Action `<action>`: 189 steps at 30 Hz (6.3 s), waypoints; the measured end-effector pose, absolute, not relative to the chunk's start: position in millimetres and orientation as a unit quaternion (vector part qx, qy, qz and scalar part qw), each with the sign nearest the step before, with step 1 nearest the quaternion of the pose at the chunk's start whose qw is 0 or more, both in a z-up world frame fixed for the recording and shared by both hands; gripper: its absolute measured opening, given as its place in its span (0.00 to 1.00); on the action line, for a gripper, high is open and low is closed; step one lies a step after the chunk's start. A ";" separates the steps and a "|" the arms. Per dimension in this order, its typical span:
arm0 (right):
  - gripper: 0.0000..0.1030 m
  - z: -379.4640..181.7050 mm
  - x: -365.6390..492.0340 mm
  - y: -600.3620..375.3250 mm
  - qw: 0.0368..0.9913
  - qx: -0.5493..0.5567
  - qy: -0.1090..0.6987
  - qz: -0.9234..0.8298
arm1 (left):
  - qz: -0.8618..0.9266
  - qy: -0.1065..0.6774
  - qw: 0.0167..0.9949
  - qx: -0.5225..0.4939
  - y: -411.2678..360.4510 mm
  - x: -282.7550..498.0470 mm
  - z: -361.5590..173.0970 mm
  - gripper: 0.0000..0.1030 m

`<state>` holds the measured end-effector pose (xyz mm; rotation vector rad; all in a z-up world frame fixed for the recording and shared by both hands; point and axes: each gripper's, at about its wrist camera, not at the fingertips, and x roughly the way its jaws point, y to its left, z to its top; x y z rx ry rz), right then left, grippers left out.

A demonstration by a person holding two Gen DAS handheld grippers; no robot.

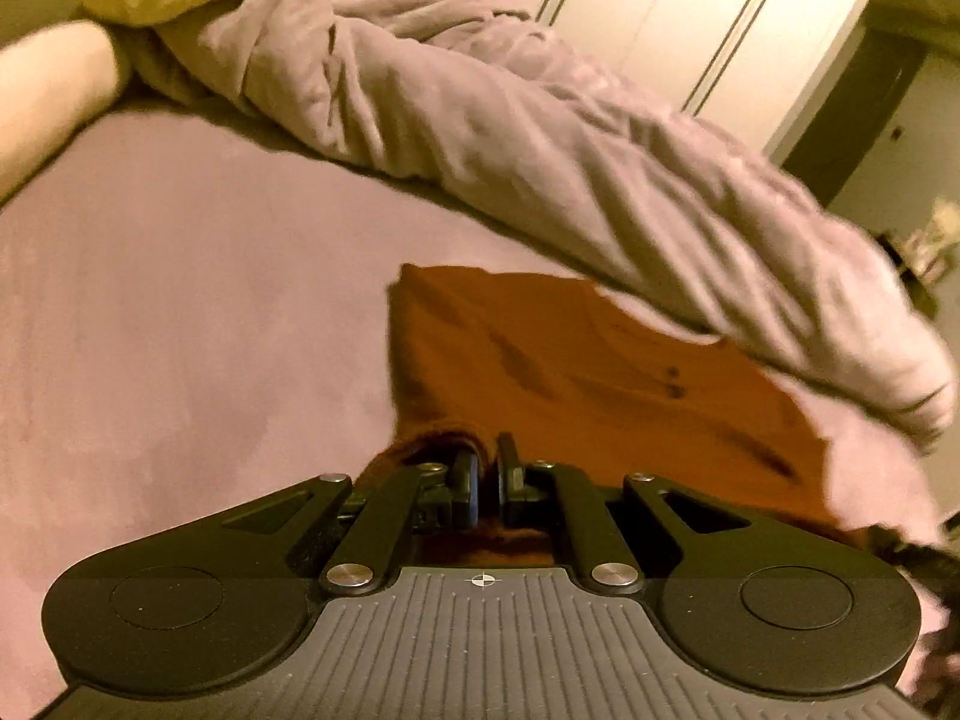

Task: Fold small clothes

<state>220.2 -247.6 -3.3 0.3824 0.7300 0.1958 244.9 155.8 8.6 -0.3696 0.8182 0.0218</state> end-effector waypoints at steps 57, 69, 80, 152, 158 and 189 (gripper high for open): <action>0.07 -9.7 219.7 -214.6 0.934 -0.035 0.330 0.136 | -0.041 0.434 0.896 -0.083 148.4 252.7 -26.8 0.08; 0.06 -26.9 236.2 -204.6 0.918 -0.046 0.372 0.129 | -0.044 0.457 0.888 -0.036 132.6 261.1 -39.0 0.07; 0.05 38.3 239.5 -209.2 0.956 -0.062 0.260 0.118 | -0.008 0.341 0.939 -0.039 146.1 272.7 52.8 0.07; 0.36 -27.0 241.5 -155.5 0.943 -0.091 0.314 0.063 | 0.080 0.436 0.892 -0.084 136.0 285.0 -32.6 0.63; 0.36 -40.7 252.2 -102.8 0.942 -0.094 0.295 0.131 | 0.091 0.411 0.904 -0.077 111.1 298.1 -37.1 0.75; 0.62 -72.4 355.1 -176.2 0.952 -0.086 0.289 0.040 | 0.119 0.366 0.918 -0.095 187.8 334.7 -67.9 1.00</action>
